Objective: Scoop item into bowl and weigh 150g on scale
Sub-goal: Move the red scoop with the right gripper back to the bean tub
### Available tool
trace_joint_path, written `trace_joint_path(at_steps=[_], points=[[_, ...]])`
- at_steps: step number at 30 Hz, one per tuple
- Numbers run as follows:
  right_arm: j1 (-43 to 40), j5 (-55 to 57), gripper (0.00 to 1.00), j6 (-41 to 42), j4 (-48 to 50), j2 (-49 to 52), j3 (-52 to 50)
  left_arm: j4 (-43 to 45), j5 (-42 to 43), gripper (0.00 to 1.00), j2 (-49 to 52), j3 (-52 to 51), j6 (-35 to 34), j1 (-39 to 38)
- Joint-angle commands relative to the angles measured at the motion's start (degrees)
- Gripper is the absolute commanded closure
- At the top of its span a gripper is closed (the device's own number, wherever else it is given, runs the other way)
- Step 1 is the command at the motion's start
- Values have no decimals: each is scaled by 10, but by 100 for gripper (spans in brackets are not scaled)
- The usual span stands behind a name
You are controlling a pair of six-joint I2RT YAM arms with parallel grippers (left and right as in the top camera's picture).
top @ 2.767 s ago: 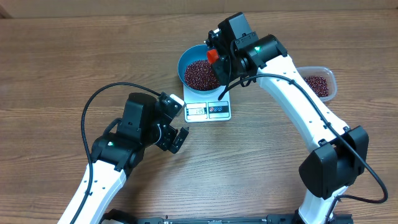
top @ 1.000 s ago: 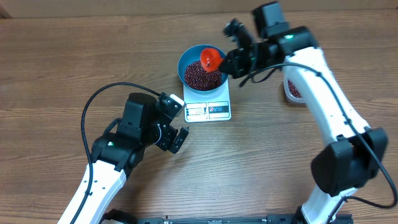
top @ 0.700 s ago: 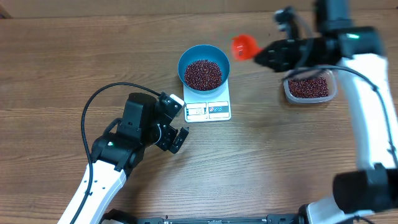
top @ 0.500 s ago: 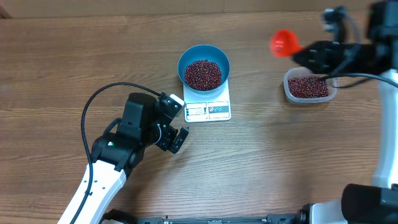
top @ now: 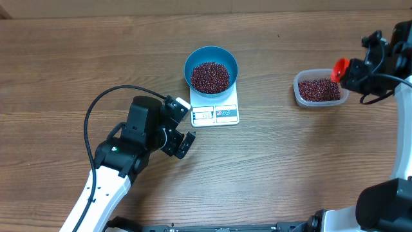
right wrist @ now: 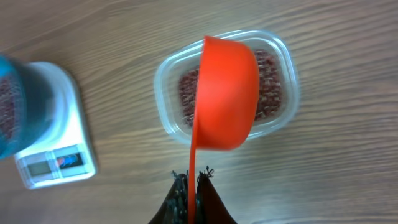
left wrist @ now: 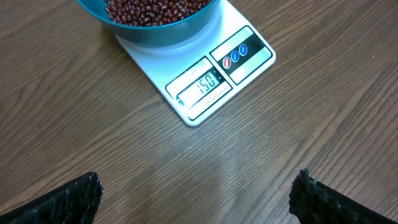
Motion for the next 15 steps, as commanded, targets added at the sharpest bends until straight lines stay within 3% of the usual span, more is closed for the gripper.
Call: trace_joint_path(at_steps=[1, 5, 15], points=[[7, 46, 96, 27, 36, -2, -41, 0, 5, 0, 3, -4, 13, -1], [28, 72, 96, 41, 80, -2, -64, 0, 5, 1, 3, -4, 13, -1], [123, 262, 96, 60, 77, -2, -64, 0, 5, 0, 3, -4, 13, -1]])
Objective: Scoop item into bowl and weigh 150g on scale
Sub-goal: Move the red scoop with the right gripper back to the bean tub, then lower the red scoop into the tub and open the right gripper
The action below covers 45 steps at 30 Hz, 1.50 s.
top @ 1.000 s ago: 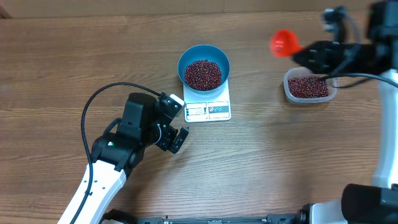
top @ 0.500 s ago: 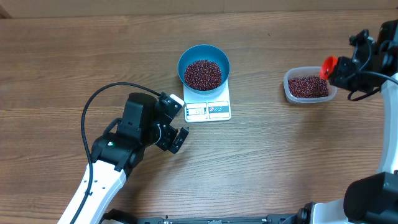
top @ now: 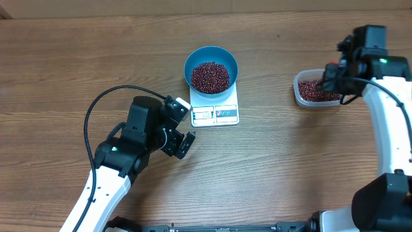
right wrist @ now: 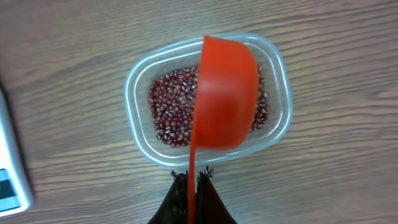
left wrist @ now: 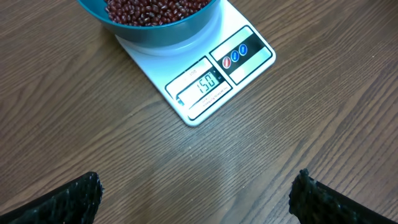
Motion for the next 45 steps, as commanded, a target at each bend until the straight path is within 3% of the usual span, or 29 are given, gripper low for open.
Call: trace_joint_path(at_steps=[1, 11, 19, 25, 33, 42, 45], points=[[26, 108, 96, 23, -4, -6, 1, 0, 5, 1, 3, -4, 13, -1], [37, 122, 95, 36, -21, -6, 1, 0, 5, 1, 3, -4, 13, -1], [21, 16, 91, 49, -14, -6, 1, 0, 5, 0, 3, -4, 13, -1], [-9, -101, 84, 132, 3, -6, 1, 0, 5, 0, 3, -4, 13, -1], [-28, -118, 81, 233, 62, -5, -37, 0, 5, 0, 3, -4, 13, -1], [-32, -158, 80, 226, 85, -7, -57, 0, 5, 1, 3, -4, 13, -1], [-32, -212, 65, 183, 83, -16, -50, 0, 5, 0, 3, -4, 13, -1]])
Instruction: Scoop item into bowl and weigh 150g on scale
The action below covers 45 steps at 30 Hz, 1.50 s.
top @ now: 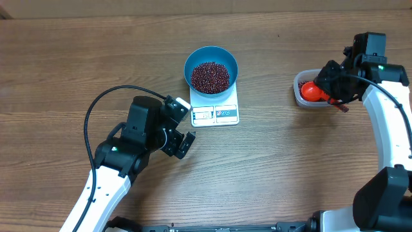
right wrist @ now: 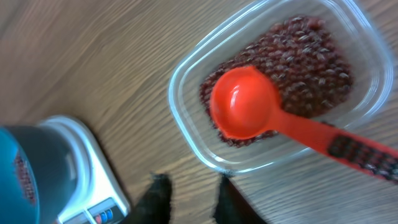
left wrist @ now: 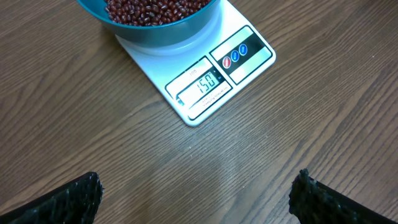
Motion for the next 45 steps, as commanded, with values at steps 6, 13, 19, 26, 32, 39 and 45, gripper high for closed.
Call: trace_joint_path(at_steps=[6, 13, 19, 26, 32, 39, 45], points=[[-2, -120, 30, -101, -40, -70, 47, 0, 5, 0, 3, -4, 13, -1], [-1, -129, 11, -101, -128, -186, 80, 0, 5, 1, 3, -4, 13, -1], [-1, -129, 0, -101, -208, -274, 80, 0, 5, 0, 3, -4, 13, -1], [-1, -122, 0, -101, -229, -317, 80, 0, 5, 0, 3, -4, 13, -1], [-1, -122, 0, -101, -232, -320, 80, 0, 5, 0, 3, -4, 13, -1], [-1, -118, 0, -101, -224, -320, 76, 0, 5, 1, 3, -4, 13, -1], [30, -25, 0, -101, -104, -386, 4, 0, 5, 0, 3, -4, 13, -1]])
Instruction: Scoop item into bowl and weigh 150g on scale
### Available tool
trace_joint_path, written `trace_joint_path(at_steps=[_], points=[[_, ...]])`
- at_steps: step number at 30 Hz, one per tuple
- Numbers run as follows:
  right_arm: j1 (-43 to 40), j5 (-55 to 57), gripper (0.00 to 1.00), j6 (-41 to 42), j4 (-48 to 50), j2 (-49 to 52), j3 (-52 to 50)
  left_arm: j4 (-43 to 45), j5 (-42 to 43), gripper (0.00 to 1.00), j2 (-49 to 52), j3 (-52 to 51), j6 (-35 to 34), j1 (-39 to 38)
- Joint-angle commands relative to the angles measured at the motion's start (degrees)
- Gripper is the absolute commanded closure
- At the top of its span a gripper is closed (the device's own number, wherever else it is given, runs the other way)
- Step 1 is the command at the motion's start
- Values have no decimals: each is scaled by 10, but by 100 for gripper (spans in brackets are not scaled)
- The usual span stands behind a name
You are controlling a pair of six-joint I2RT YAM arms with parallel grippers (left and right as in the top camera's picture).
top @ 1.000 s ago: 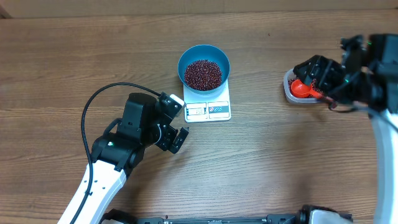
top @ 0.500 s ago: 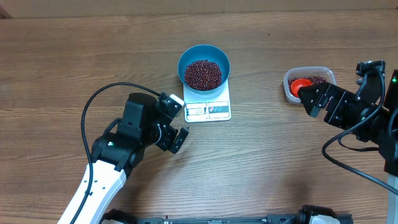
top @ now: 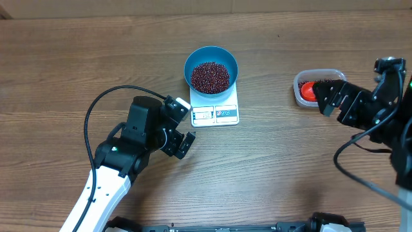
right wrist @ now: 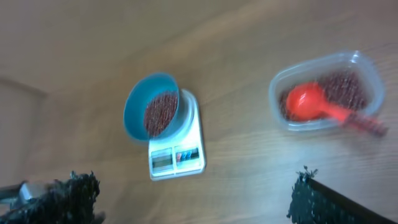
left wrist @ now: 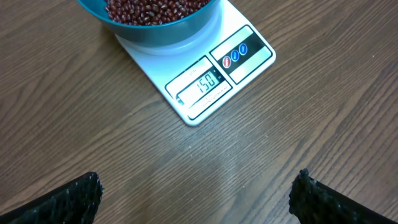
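A blue bowl full of red beans sits on the white scale; in the left wrist view the scale's display reads 150. The clear tub of beans at the right holds the red scoop, which lies in the tub with its handle over the rim. My right gripper hangs open, raised just right of the tub, nothing between its fingers. My left gripper stands open over bare wood, front left of the scale.
The wooden table carries nothing else. A black cable loops over the left arm. The right arm crowds the table's right edge.
My right gripper has drawn back from the tub, up and to the right, and stands wide open. The scoop stays in the tub. The left arm and the scale reading are unchanged.
First my right gripper held the red scoop above the tub of beans, then lower over it. Later the scoop lay in the tub with my fingers parted beside its handle. Now the gripper is clear of it. The scale read 150 throughout.
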Motion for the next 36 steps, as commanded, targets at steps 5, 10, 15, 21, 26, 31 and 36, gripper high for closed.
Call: trace_joint_path(at_steps=[5, 10, 15, 21, 26, 31, 36], points=[[39, 107, 0, -2, 165, -141, -174, 0, 5, 0, 2, -4, 13, -1], [44, 127, 0, -2, 331, -245, -333, 0, 5, 0, 2, -4, 13, -1], [80, 179, 0, -2, 456, -332, -472, 0, 5, 0, 3, -4, 13, -1], [102, 180, 0, -2, 603, -432, -638, 0, 5, 0, 3, -4, 13, -1], [108, 180, 0, 0, 669, -480, -719, 0, 5, 0, 3, -4, 13, -1], [116, 183, 0, 0, 677, -520, -761, 0, 5, 0, 3, -4, 13, -1], [116, 192, 0, 0, 679, -542, -788, 0, 5, 0, 3, -4, 13, -1]])
